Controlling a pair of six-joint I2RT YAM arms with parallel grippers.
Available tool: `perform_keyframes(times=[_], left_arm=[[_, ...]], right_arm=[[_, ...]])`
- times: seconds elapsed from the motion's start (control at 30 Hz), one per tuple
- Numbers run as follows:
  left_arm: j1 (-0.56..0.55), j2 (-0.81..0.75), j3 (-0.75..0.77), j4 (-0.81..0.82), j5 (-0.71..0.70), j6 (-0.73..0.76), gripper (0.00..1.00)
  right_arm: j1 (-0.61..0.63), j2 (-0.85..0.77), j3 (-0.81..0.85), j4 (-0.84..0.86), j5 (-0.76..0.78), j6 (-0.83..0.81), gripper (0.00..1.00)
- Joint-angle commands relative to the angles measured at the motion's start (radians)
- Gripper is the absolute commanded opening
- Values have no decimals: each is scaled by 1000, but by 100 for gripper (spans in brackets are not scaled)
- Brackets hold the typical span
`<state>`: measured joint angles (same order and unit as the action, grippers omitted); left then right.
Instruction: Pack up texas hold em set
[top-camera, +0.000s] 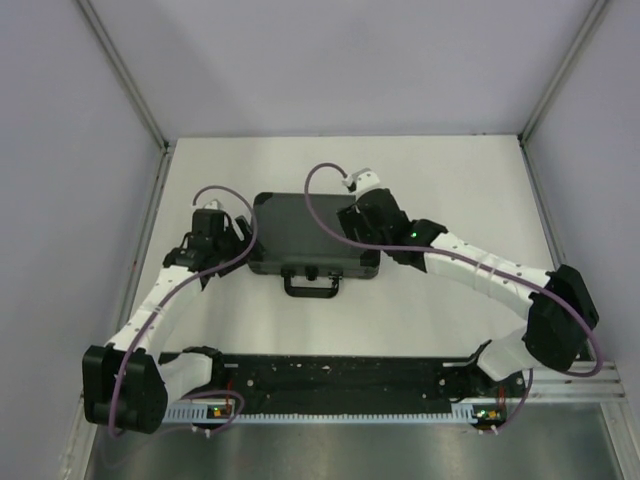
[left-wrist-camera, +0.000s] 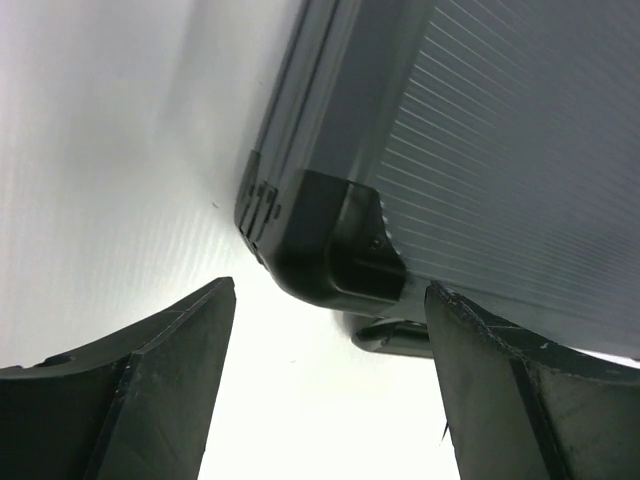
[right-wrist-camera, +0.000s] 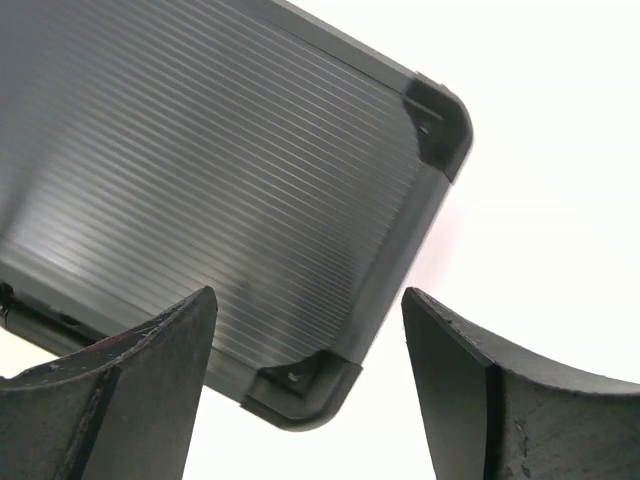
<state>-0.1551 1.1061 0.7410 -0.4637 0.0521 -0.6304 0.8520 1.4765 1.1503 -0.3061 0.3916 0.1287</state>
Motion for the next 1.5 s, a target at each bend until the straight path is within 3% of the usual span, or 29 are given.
perform_keyframes(times=[0.0, 0.2, 0.37, 0.5, 0.73, 1.17, 1.47], left_arm=[[3, -29, 20, -3, 139, -37, 81], [-14, -176, -144, 190, 287, -228, 78], [-127, -213, -233, 306, 232, -327, 73], [-274, -155, -221, 336, 96, -365, 71], [-448, -14, -221, 416, -122, -431, 56], [-521, 172, -163, 450, -233, -485, 23], [-547, 228, -166, 522, -232, -506, 15]], right_arm=[[-103, -82, -56, 15, -105, 152, 76], [-191, -108, -121, -20, -175, 278, 82], [-274, -93, -124, -73, -266, 367, 82], [-315, -85, -135, -83, -330, 379, 82], [-334, -73, -150, -79, -436, 408, 76], [-334, -41, -196, -41, -528, 448, 56], [-334, -33, -224, -19, -563, 466, 53]])
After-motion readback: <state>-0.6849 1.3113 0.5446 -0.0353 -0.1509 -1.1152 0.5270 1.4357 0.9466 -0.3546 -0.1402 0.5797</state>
